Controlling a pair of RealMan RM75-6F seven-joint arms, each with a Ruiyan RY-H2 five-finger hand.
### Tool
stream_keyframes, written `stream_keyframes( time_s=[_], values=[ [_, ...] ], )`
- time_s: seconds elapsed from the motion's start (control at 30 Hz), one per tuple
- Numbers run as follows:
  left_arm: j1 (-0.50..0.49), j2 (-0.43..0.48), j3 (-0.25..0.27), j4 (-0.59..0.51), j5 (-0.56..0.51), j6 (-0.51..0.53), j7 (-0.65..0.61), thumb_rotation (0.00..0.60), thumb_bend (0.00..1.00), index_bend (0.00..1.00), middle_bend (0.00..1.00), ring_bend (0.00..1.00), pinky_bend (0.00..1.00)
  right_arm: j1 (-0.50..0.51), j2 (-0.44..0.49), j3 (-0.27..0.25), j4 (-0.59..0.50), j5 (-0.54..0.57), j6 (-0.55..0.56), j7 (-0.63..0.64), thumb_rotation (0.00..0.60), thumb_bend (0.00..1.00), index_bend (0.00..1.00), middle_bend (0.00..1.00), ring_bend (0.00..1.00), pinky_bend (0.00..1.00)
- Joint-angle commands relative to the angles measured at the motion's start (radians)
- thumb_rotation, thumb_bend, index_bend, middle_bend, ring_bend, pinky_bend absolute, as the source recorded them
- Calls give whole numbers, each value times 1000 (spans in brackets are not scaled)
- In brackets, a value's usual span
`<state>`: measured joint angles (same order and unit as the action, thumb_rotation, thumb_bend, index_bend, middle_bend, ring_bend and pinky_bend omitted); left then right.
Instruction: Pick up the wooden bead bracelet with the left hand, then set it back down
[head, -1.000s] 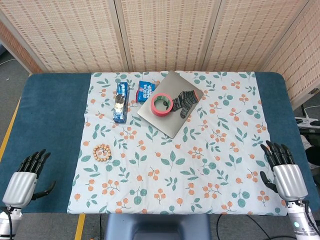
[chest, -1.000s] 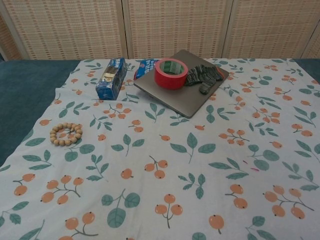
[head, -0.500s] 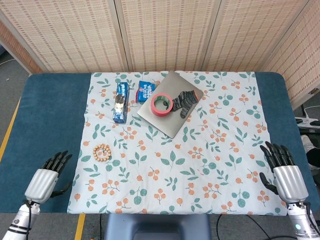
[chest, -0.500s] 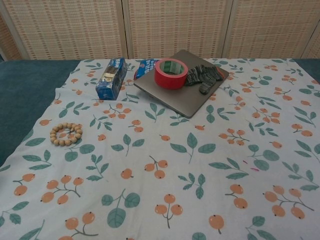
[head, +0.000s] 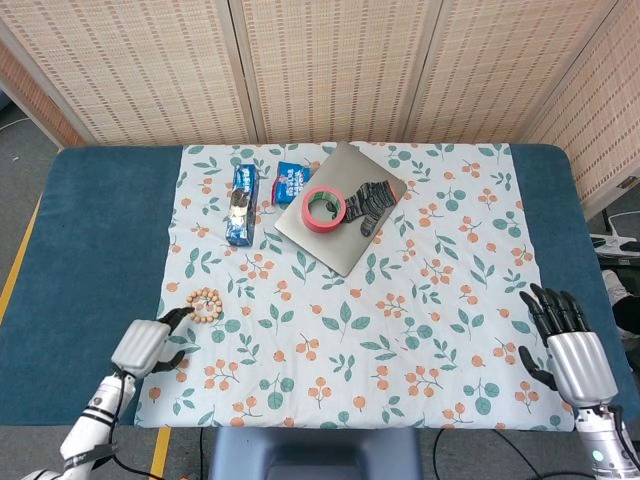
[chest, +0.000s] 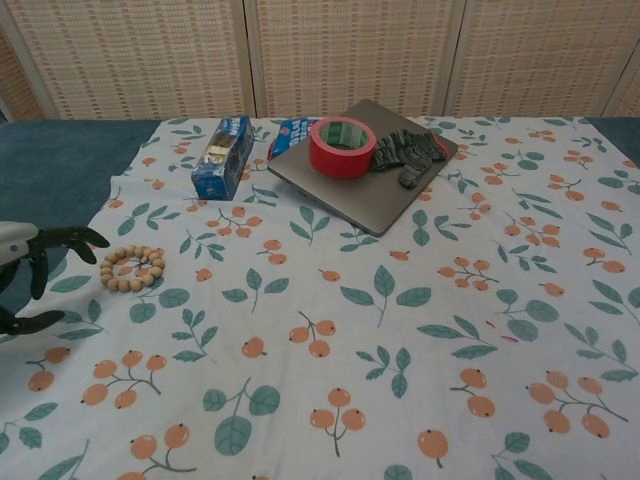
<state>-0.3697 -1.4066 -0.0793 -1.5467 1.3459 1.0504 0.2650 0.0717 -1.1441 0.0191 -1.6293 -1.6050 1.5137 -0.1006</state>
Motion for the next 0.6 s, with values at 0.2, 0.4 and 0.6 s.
stream_keyframes(
  time_s=[0.2,0.4,0.6],
  values=[
    [-84,-103,-41,48,-120,-54,151,600,366,176,231,495,726,1,3,0,-2,7,-8,0,600,308,0,0,0,0],
    [-109,-156,-45,112,-141,-29,216,600,368,237,275,499,728,1,10,-1,-7,13,-14,4,600,308,0,0,0,0],
    [-120,-187,-37,166,-150,-8,253,600,367,335,364,507,739,-1,15,0,-8,14,-12,8,600,308,0,0,0,0]
  ],
)
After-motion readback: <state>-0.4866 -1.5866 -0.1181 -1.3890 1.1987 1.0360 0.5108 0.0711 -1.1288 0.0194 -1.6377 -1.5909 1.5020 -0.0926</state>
